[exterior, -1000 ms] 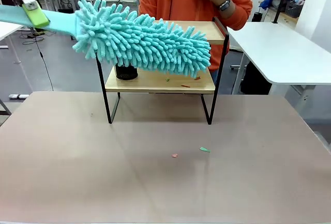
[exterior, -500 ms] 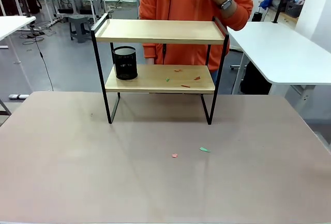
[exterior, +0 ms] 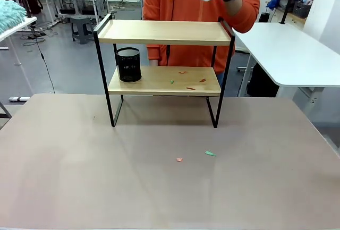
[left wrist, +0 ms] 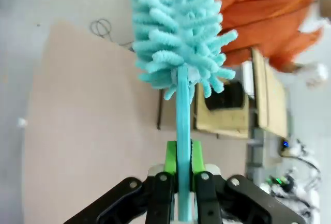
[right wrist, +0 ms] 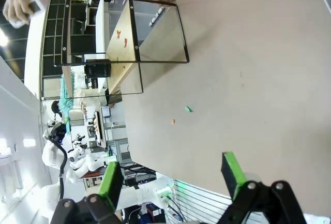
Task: Clean the shelf.
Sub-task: Clean the specific tier of the Shelf with the Duster once objects are removed, then clean the remaining tier of the Shelf with the Duster once objects are removed.
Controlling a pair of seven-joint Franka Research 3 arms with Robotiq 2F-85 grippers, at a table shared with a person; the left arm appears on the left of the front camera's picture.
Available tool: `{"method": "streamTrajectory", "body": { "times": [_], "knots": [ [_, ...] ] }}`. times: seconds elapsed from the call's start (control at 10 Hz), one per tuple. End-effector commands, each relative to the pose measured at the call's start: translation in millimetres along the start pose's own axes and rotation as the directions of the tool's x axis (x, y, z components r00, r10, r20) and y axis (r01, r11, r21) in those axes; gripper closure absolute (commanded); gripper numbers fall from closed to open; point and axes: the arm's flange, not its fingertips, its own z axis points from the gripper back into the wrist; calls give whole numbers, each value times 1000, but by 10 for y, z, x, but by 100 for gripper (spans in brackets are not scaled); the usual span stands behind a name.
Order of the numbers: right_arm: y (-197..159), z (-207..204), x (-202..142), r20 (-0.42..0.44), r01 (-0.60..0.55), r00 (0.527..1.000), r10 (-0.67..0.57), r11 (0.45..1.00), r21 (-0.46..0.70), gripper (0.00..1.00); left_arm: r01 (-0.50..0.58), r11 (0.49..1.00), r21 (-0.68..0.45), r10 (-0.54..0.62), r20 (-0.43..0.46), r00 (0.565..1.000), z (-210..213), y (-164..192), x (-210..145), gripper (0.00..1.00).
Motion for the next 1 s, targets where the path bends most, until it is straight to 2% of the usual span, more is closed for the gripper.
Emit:
{"method": "streamTrajectory", "body": {
  "times": [0.0,0.1,0.2,0.9],
  "knots": [
    [13,0,21,12,-27,1000,27,999,25,0,3,998,62,-2,-6,1000,-599,-212,-13,88],
    [13,0,21,12,-27,1000,27,999,25,0,-32,996,89,40,-84,996,-775,-217,44,88],
    [13,0,21,12,-27,1000,27,999,25,0,4,999,52,-5,13,1000,-396,-31,-35,88],
    [13,0,21,12,-27,1000,27,999,25,0,4,999,52,-5,13,1000,-396,-31,-35,88]
  ]
}}
